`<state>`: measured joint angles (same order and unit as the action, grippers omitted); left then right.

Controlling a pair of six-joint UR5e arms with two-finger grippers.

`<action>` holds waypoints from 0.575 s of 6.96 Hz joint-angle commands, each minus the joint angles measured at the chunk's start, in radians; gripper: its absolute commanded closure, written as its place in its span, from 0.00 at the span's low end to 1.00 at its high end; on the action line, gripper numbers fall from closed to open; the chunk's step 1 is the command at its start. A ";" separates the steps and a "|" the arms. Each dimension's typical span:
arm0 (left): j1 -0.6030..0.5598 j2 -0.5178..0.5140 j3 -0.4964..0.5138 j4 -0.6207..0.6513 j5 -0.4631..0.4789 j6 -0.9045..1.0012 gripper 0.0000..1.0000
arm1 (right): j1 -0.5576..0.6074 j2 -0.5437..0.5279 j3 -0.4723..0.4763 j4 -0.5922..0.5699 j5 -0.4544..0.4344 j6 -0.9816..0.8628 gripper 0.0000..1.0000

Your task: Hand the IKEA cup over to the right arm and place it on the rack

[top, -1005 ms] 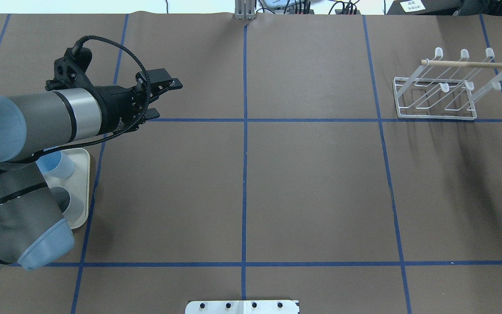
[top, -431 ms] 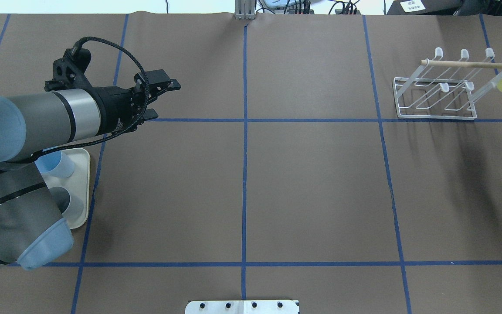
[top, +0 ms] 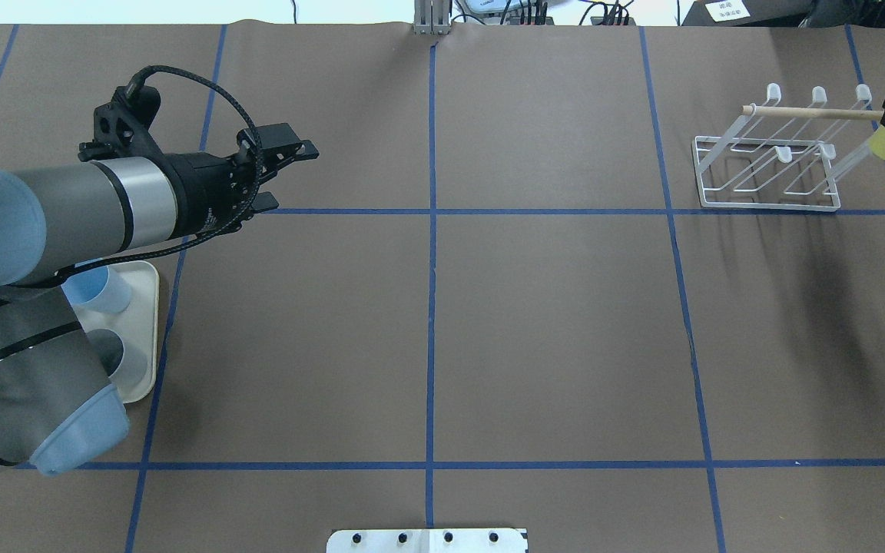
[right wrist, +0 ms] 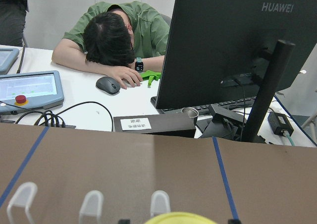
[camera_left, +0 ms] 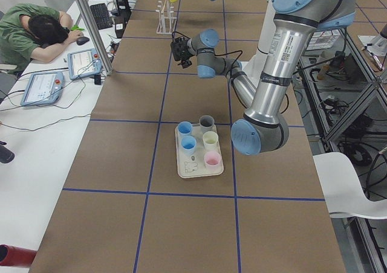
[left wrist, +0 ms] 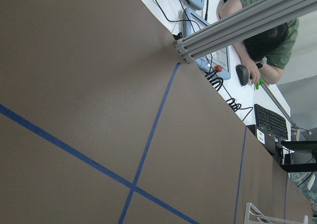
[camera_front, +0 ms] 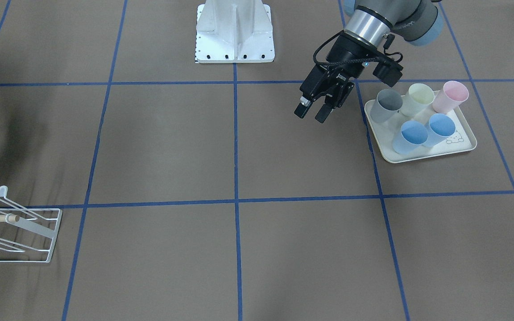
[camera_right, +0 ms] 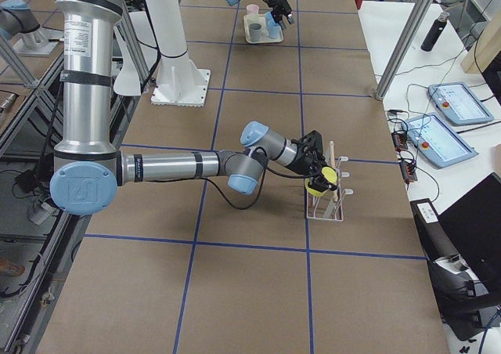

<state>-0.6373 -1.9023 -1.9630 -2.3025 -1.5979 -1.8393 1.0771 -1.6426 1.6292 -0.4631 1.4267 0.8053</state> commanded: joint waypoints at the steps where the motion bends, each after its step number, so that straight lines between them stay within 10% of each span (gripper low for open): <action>1: 0.001 0.006 0.000 -0.002 0.000 0.000 0.01 | 0.000 0.009 -0.021 0.000 -0.002 0.000 1.00; 4: 0.001 0.017 0.000 -0.005 0.000 0.000 0.01 | -0.016 0.033 -0.055 0.001 -0.002 0.003 1.00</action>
<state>-0.6367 -1.8926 -1.9634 -2.3044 -1.5984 -1.8392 1.0657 -1.6209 1.5881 -0.4622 1.4251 0.8070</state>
